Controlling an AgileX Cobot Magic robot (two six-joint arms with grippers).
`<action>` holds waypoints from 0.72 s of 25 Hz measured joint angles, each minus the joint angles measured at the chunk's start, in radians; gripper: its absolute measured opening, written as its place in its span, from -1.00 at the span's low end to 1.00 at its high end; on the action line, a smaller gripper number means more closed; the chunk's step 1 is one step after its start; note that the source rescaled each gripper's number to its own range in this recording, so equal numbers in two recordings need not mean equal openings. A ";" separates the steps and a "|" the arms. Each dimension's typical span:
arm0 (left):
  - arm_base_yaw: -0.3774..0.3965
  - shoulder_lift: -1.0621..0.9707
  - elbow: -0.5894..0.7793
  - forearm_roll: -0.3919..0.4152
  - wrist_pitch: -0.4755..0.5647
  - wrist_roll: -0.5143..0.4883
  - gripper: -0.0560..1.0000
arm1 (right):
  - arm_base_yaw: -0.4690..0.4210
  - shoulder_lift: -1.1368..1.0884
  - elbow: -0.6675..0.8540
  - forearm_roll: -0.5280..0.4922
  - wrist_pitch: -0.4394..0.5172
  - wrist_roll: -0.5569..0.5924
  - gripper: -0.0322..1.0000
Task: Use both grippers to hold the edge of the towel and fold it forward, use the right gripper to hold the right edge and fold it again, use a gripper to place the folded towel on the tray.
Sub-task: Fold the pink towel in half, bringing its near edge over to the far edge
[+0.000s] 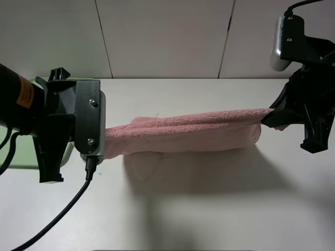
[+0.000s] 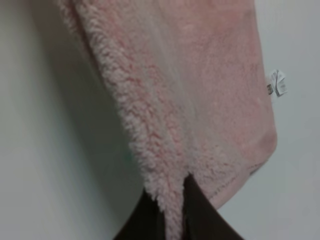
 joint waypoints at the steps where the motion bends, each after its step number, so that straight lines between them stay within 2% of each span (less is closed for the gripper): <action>1: 0.000 -0.001 0.000 0.000 0.008 0.000 -0.89 | 0.000 -0.001 0.000 0.002 0.006 0.001 -0.94; 6: 0.000 -0.001 0.000 0.000 0.013 -0.022 -0.89 | 0.000 -0.001 0.000 0.004 0.000 0.007 -0.94; 10: -0.003 0.018 -0.012 0.046 0.013 -0.090 -0.89 | 0.000 0.000 0.000 0.005 -0.033 0.010 -0.94; 18: -0.003 0.193 -0.149 0.098 0.094 -0.124 -0.89 | 0.000 0.106 0.000 -0.033 -0.084 0.017 -0.94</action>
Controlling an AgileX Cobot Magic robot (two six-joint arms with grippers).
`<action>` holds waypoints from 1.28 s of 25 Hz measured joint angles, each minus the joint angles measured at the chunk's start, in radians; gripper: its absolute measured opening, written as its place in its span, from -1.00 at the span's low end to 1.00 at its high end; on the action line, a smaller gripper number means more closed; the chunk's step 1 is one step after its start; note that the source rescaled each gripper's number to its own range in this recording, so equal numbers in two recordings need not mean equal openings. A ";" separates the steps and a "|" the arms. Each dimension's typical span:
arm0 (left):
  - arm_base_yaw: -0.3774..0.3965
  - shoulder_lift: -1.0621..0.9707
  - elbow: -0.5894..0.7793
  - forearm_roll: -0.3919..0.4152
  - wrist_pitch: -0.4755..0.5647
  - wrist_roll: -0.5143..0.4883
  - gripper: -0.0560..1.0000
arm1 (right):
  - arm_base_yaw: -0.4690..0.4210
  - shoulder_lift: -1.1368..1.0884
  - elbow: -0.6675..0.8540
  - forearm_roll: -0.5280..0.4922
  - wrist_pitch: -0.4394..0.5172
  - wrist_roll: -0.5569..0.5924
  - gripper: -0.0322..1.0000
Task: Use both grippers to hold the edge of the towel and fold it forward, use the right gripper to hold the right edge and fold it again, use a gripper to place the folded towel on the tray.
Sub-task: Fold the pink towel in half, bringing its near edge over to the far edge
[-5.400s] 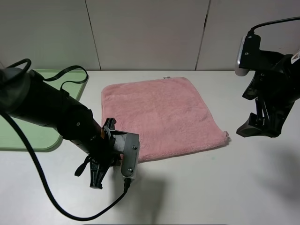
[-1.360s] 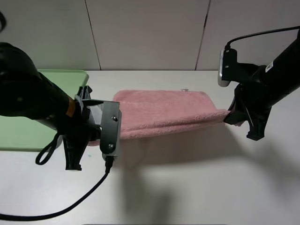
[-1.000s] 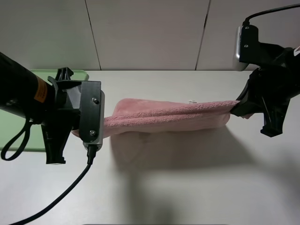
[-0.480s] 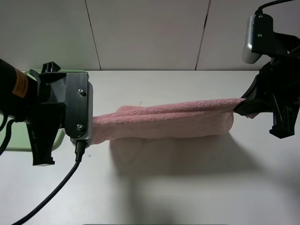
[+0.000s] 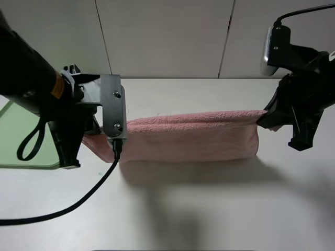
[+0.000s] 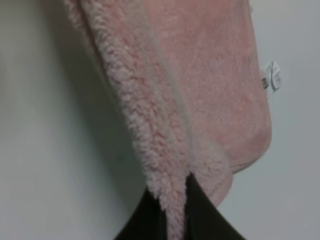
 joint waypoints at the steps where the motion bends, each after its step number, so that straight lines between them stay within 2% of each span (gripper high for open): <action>1: 0.000 0.020 -0.014 0.005 0.006 0.000 -0.89 | 0.000 0.020 0.000 -0.007 -0.015 0.001 -0.94; 9: 0.018 0.180 -0.094 0.088 0.014 -0.002 -0.89 | 0.000 0.168 0.000 -0.050 -0.159 0.004 -0.94; 14: 0.090 0.273 -0.155 0.090 -0.040 -0.002 -0.89 | 0.000 0.268 -0.030 -0.080 -0.235 0.004 -0.94; 18: 0.128 0.334 -0.209 0.090 -0.058 0.013 -0.89 | 0.000 0.361 -0.094 -0.109 -0.255 0.005 -0.94; 24: 0.138 0.439 -0.288 0.106 -0.061 0.041 -0.89 | -0.016 0.458 -0.175 -0.150 -0.254 0.005 -0.94; 32: 0.138 0.500 -0.321 0.125 -0.143 0.042 -0.89 | -0.066 0.475 -0.192 -0.153 -0.261 0.005 -0.94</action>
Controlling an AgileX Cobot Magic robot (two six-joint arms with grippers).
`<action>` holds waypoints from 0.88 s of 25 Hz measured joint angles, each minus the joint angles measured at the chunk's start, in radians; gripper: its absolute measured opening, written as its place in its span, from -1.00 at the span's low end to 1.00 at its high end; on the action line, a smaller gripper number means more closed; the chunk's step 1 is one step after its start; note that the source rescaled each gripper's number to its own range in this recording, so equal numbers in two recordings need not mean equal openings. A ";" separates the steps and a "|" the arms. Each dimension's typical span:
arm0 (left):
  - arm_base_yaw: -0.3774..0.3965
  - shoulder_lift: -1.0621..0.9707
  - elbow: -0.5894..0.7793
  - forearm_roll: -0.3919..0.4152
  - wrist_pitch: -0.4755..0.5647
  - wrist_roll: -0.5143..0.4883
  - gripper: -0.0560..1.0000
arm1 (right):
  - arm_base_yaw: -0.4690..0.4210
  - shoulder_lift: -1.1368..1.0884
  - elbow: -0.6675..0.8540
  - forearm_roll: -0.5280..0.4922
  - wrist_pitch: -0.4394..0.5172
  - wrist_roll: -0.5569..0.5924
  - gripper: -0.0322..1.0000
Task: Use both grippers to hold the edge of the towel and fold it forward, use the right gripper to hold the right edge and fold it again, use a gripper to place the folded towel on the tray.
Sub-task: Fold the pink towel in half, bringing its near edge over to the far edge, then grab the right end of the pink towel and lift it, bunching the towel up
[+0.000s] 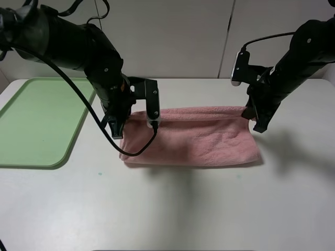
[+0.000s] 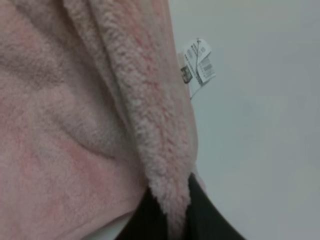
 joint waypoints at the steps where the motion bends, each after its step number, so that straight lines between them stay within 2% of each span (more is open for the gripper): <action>1: 0.000 0.000 0.000 0.000 -0.004 0.000 -0.89 | 0.000 0.000 0.000 0.000 0.000 0.000 -0.94; 8: 0.000 0.003 0.000 0.004 -0.009 0.000 -0.89 | 0.000 0.000 0.000 0.000 0.000 0.009 -0.93; 10: 0.000 0.004 0.000 0.005 -0.010 0.000 -0.83 | 0.000 0.000 0.000 0.000 0.000 0.021 -0.78; 11: 0.000 0.004 0.000 0.012 -0.003 0.000 -0.74 | 0.000 0.000 0.000 -0.004 0.000 0.029 -0.57; 13: 0.005 0.004 0.001 0.025 0.033 0.000 -0.39 | -0.006 0.000 0.000 -0.024 -0.001 0.042 0.08; 14: 0.010 0.004 0.001 0.027 0.034 -0.001 -0.12 | -0.007 0.000 0.000 -0.029 -0.013 0.052 0.45; 15: 0.012 0.004 0.001 0.032 0.031 -0.005 0.18 | -0.007 0.000 0.000 -0.031 -0.028 0.062 0.68; 16: 0.012 0.004 0.001 0.034 0.023 -0.006 0.46 | -0.007 -0.001 0.000 -0.031 -0.049 0.077 0.81; 18: 0.012 0.004 0.001 0.036 -0.006 -0.008 0.80 | -0.007 -0.004 0.000 -0.031 -0.073 0.097 0.93; 22: 0.012 0.004 0.001 0.041 -0.023 -0.008 0.97 | -0.007 -0.018 0.000 -0.031 -0.079 0.107 0.99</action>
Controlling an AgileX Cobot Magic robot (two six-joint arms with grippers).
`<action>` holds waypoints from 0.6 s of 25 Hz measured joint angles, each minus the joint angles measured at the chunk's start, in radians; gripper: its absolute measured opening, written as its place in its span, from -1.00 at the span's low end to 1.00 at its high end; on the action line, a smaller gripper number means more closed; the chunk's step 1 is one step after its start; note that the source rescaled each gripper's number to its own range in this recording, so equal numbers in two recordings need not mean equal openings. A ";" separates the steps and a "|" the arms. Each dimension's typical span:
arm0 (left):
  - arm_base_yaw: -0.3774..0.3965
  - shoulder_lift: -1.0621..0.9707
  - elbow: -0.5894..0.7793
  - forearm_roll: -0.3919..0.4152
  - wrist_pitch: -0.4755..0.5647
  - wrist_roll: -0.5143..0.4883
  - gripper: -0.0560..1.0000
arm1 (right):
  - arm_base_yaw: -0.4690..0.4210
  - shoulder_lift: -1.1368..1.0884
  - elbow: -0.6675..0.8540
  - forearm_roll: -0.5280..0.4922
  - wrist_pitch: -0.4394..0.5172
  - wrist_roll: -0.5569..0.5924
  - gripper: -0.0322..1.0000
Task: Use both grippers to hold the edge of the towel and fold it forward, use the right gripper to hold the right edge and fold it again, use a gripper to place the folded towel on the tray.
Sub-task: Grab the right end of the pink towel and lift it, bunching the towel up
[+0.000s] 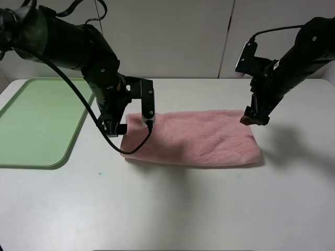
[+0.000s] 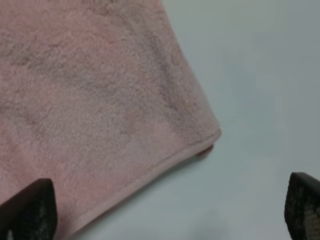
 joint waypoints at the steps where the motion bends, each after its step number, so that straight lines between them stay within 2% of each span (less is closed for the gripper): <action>1: 0.000 0.000 0.000 0.000 -0.002 0.000 0.98 | 0.000 0.000 0.000 0.000 0.000 0.001 1.00; 15: 0.000 0.000 0.000 0.001 -0.009 0.000 1.00 | 0.000 0.000 0.000 0.000 -0.004 0.031 1.00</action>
